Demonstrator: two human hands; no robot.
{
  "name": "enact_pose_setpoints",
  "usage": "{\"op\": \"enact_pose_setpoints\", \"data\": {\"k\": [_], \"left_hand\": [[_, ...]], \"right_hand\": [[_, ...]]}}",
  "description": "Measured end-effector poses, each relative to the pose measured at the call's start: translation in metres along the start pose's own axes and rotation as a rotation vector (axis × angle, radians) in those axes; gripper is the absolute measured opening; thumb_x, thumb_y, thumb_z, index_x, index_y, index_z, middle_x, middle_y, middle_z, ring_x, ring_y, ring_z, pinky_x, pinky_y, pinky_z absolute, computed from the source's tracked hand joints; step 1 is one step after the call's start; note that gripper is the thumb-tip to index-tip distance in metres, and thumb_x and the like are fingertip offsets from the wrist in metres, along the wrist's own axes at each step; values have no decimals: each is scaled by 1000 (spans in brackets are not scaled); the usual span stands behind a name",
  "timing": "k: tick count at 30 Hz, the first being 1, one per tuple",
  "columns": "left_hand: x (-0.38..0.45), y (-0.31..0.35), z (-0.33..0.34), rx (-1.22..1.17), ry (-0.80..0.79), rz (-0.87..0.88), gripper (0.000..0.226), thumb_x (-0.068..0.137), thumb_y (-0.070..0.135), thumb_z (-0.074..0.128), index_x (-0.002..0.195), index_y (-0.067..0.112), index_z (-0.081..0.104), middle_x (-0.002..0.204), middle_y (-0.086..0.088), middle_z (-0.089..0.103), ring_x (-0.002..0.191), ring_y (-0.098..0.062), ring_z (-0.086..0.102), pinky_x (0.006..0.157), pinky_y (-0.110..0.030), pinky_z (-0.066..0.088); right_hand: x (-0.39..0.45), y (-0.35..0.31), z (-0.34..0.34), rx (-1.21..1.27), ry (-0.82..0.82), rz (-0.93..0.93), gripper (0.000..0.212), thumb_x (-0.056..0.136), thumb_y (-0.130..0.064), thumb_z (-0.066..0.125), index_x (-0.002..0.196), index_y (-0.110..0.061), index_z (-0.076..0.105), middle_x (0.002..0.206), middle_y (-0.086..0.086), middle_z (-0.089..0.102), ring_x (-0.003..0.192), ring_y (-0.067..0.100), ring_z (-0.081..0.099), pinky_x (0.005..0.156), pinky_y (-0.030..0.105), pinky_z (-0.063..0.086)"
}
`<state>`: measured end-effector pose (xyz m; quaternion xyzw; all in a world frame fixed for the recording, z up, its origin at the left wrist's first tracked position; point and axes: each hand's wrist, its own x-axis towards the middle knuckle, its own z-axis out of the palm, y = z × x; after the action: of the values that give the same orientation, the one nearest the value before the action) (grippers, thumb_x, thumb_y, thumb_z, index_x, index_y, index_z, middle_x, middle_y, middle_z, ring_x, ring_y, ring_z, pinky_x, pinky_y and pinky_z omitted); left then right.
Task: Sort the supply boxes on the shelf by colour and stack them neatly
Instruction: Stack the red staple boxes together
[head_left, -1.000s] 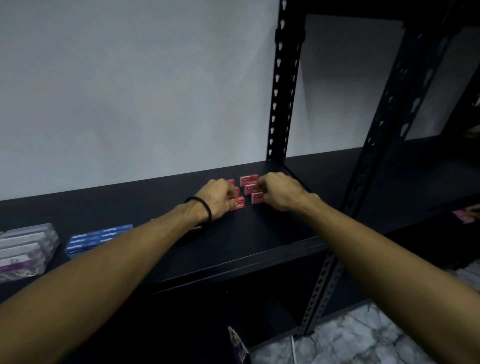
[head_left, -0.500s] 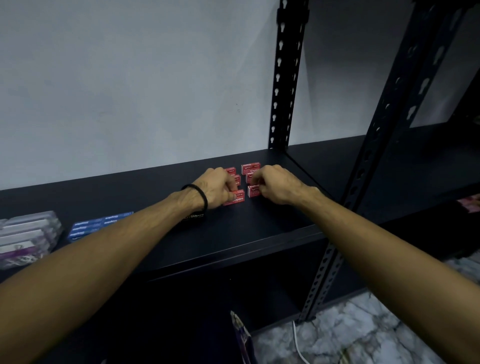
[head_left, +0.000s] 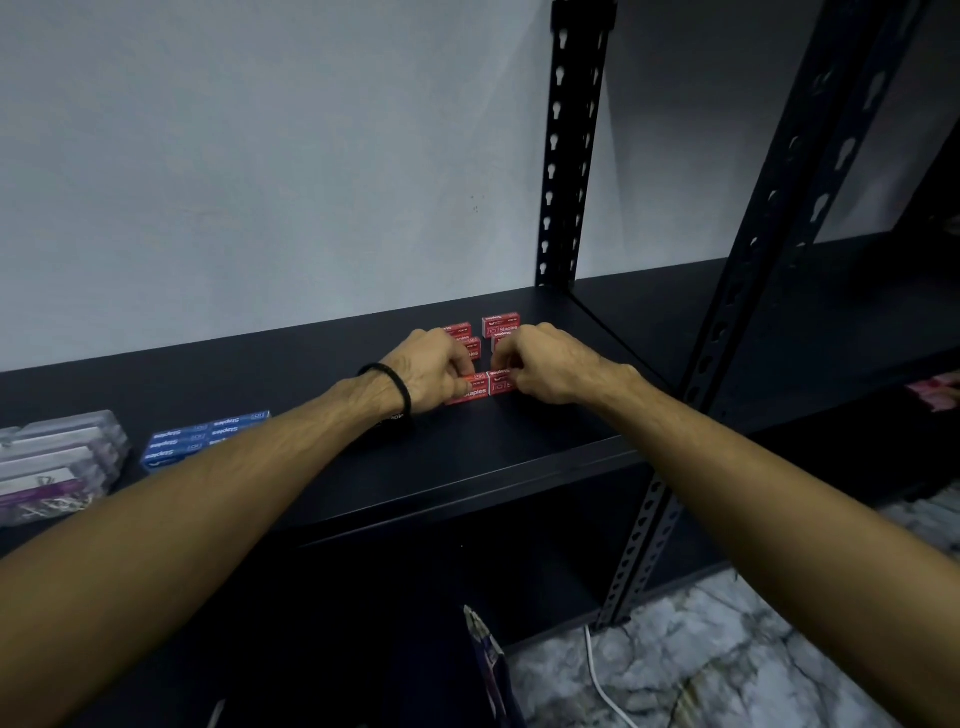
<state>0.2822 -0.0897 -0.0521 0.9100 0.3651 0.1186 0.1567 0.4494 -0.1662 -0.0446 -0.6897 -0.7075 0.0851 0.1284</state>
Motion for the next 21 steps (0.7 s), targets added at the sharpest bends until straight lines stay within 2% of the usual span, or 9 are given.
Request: {"op": "enact_pose_setpoints", "data": {"k": [7, 10, 15, 18, 21], "left_hand": [[0, -1, 0, -1, -4, 6, 14, 83, 23, 73, 95, 17, 72, 85, 6, 69, 80, -8, 65, 73, -23, 53], [1, -2, 0, 8, -3, 12, 15, 83, 24, 72, 97, 17, 72, 83, 7, 67, 79, -7, 64, 71, -21, 52], [1, -3, -1, 53, 5, 22, 23, 83, 38, 70, 97, 20, 70, 83, 8, 66, 75, -6, 62, 64, -20, 48], [3, -5, -11, 40, 78, 31, 31, 83, 52, 64, 95, 23, 70, 84, 12, 61, 76, -4, 58, 60, -19, 43], [12, -8, -24, 8, 164, 3, 31, 86, 51, 60, 95, 22, 70, 87, 8, 64, 79, -7, 59, 65, -22, 45]], "right_hand": [[1, 0, 0, -12, -10, -15, 22, 92, -9, 61, 111, -17, 68, 103, -6, 64, 91, 9, 59, 77, 25, 46], [1, 0, 0, -10, -13, -15, 24, 92, -9, 61, 113, -18, 68, 107, -5, 66, 92, 10, 61, 78, 25, 47], [1, 1, -4, -54, -19, 8, 33, 88, -18, 64, 120, -23, 63, 114, -6, 65, 100, 14, 62, 86, 36, 53], [2, 5, -12, -48, 16, 27, 38, 87, -26, 62, 125, -24, 61, 116, -5, 65, 97, 14, 63, 83, 36, 53], [8, 12, -18, -14, 103, 55, 33, 91, -23, 56, 124, -23, 62, 117, -3, 66, 96, 16, 63, 79, 35, 52]]}}
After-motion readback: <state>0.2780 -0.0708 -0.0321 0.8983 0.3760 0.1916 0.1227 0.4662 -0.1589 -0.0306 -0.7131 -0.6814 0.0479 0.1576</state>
